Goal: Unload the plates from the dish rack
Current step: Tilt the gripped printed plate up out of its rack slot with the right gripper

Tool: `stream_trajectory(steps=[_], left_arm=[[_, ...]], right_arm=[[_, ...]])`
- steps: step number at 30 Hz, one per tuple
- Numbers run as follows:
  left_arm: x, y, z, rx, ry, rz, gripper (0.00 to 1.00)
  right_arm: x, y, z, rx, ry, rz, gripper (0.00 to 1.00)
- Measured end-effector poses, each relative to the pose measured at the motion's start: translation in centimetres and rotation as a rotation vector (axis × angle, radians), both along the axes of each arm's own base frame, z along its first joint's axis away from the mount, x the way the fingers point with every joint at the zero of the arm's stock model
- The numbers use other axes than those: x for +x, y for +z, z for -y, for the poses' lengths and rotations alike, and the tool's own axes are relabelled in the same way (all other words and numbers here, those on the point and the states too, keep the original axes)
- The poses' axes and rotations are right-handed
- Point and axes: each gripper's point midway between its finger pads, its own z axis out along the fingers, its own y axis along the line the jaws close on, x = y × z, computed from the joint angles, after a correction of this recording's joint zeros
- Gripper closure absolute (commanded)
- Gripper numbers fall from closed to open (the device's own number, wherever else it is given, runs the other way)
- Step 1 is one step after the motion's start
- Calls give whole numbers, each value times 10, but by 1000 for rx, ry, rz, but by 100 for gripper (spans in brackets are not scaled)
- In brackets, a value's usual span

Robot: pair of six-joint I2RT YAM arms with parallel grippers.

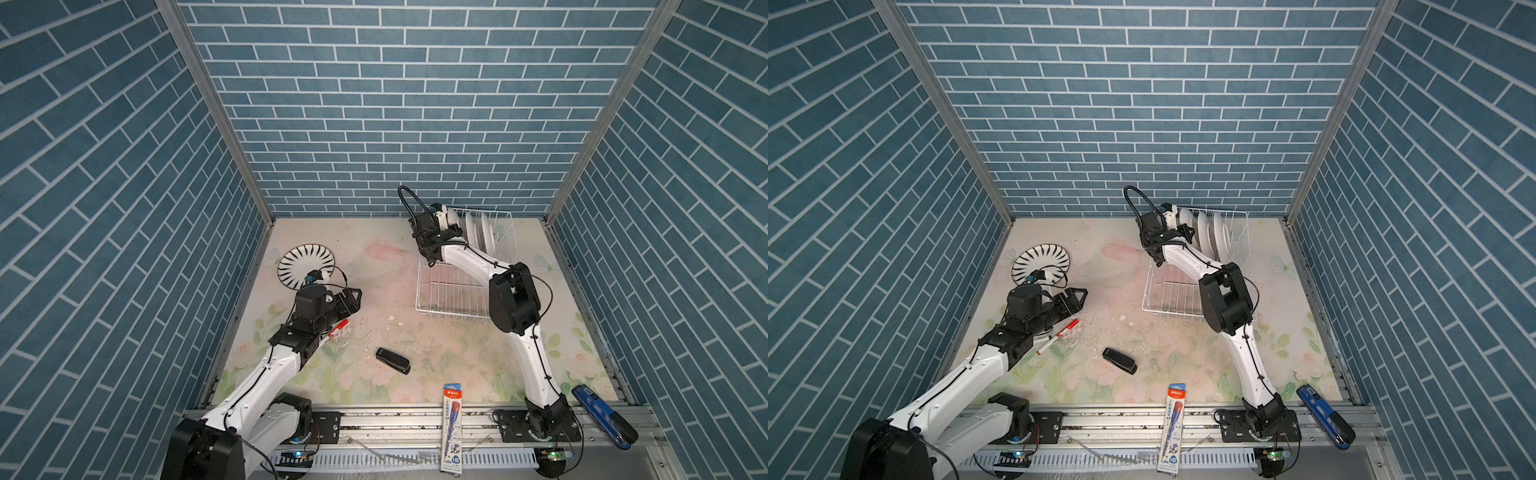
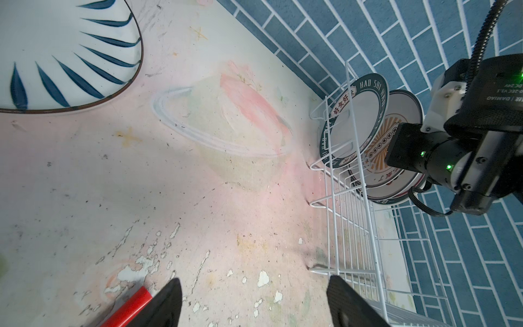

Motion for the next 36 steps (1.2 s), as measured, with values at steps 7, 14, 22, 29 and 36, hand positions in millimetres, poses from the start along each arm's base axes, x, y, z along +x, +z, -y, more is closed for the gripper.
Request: stream_trajectory(steps=[7,14,22,29,36], left_arm=[[0,0,0,0,0,0,17],[0,0,0,0,0,0,18],[0,0,0,0,0,0,17],[0,0,0,0,0,0,17],[0,0,0,0,0,0,18]], right_arm=[[-1,-2,0,-11,-6,14,100],[-2,-3,-1,-24,-9,31,100],[-4,-2,-2,-27,-1,39,100],[-7,3,-3,-44,16,36,100],[-9,5,-5,-65,24,38,100]])
